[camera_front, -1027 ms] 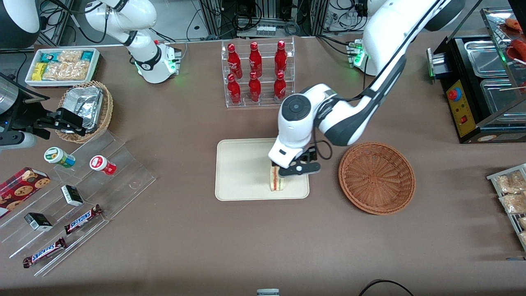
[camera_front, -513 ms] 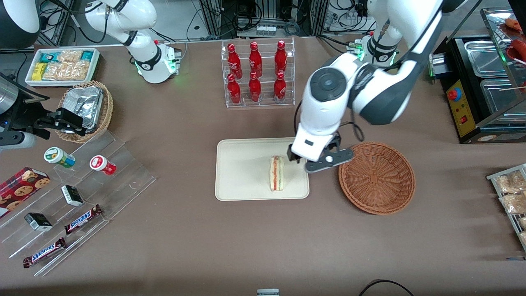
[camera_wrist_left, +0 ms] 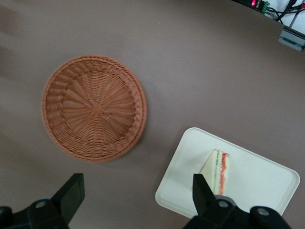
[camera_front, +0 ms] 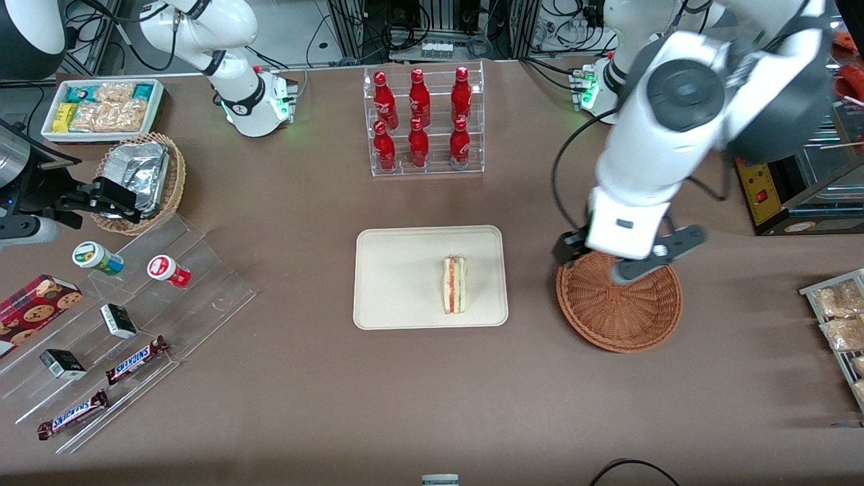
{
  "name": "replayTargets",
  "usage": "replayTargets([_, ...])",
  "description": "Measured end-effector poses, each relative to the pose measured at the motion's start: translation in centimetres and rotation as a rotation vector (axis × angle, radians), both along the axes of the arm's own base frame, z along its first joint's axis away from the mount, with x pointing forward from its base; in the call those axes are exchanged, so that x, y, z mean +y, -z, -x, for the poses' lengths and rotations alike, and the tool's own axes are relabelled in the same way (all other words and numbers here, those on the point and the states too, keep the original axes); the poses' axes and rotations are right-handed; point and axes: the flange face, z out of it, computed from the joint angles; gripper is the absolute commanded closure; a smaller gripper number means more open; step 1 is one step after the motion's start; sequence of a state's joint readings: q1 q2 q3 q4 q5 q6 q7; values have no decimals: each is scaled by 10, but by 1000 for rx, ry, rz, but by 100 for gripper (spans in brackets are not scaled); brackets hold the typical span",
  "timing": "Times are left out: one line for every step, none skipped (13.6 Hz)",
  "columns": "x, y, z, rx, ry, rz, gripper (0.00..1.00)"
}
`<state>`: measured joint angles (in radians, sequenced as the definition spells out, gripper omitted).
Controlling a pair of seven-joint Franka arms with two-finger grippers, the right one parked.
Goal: Place sandwich from basket to tray
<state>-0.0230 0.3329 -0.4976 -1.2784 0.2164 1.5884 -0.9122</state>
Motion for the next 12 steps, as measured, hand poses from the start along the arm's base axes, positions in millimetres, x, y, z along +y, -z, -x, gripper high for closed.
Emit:
replayTargets([20,-11,0,10,31,10,0])
replayTargets([44,-21,0,21,79,20,0])
replayTargets([69,-32,2,35,140,25,0])
replayTargets([93,-41,6,47,206,23,0])
replayTargets([114,-51,11,55,272,15,0])
replayTargets([130,-60,18,59,324,9,0])
replayTargets([140,-67,25,64,356,11,0])
replayTargets([146,-73,33,66,372,15,0])
replayTargets([149,-76,41,70,378,14,0])
replayTargets([151,-77,49,87,378,11,0])
replayTargets([153,-77,58,114,379,9,0])
replayTargets([154,-76,64,142,386,7,0])
